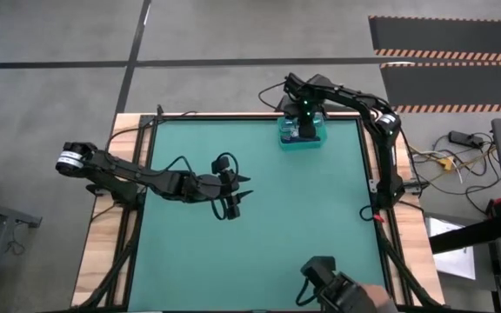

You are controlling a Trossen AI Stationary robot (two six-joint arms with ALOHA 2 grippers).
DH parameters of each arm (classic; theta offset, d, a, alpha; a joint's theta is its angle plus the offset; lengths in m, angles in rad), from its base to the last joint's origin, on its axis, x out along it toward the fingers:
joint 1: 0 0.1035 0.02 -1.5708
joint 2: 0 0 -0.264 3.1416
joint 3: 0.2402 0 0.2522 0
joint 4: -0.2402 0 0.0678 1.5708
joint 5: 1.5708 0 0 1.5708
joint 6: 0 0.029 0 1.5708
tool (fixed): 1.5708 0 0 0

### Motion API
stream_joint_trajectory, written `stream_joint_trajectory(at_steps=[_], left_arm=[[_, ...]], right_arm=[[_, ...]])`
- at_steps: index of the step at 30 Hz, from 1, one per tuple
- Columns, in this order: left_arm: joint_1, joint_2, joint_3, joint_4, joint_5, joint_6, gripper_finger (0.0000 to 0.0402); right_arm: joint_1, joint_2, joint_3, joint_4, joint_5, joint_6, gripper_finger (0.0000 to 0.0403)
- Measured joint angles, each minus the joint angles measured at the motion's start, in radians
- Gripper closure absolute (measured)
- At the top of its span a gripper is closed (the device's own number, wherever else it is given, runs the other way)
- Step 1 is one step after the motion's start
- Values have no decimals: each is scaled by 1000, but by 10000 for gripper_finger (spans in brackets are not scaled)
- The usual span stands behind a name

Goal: Pick and place USB-C Cables
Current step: Put the blue charger cable into the blue bin

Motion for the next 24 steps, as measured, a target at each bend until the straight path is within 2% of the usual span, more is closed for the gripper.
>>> stream_joint_trajectory(at_steps=[24], left_arm=[[0, 0, -3, -1, -19, 1, 243]], right_arm=[[-2, 33, -14, 63, -3, -6, 374]])
